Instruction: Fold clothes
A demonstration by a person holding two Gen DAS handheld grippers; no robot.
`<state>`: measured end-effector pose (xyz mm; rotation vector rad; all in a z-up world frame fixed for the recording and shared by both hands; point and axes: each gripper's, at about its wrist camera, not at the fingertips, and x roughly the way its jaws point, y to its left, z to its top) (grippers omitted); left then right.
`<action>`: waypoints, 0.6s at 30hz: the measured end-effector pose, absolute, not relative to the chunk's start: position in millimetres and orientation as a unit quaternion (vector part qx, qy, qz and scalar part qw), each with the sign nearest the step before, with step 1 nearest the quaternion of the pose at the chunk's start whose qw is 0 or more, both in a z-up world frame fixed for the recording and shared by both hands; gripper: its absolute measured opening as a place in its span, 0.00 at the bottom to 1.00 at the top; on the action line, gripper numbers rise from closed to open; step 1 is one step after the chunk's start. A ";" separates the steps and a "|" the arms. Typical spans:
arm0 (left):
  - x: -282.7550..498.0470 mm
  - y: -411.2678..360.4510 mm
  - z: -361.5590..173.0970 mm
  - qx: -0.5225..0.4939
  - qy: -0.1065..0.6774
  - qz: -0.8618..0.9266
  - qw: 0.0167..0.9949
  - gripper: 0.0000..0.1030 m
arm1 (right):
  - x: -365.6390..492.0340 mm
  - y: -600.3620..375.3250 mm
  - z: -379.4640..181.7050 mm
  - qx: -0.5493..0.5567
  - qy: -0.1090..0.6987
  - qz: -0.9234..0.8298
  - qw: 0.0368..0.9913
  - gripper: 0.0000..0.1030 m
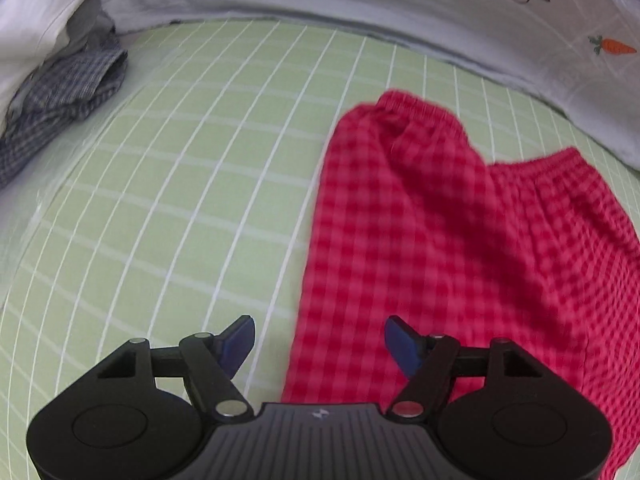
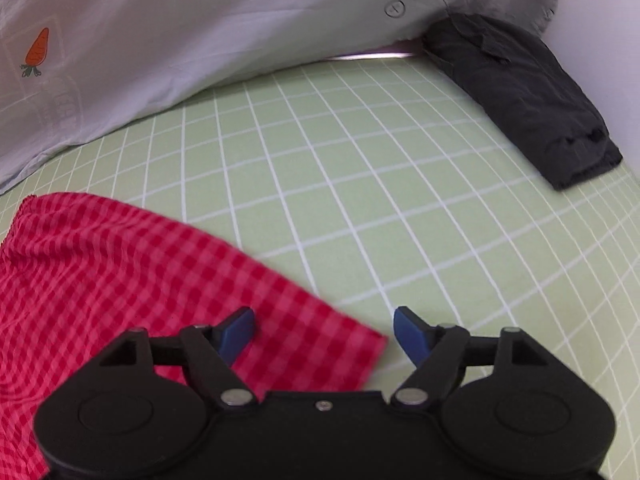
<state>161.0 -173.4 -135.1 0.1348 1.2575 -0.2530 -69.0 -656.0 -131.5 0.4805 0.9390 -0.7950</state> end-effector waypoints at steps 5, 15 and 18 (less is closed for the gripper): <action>124.1 -139.6 -142.0 0.050 0.608 -0.121 0.783 0.68 | -83.1 -635.3 -125.4 0.249 0.410 -0.339 0.810 0.46; 79.4 -106.7 -142.2 0.020 0.602 -0.145 0.785 0.05 | -105.0 -578.5 -106.3 0.167 0.431 -0.334 0.821 0.02; 66.0 -96.9 -142.2 0.011 0.600 -0.152 0.785 0.02 | -128.0 -569.8 -103.9 0.177 0.429 -0.354 0.812 0.02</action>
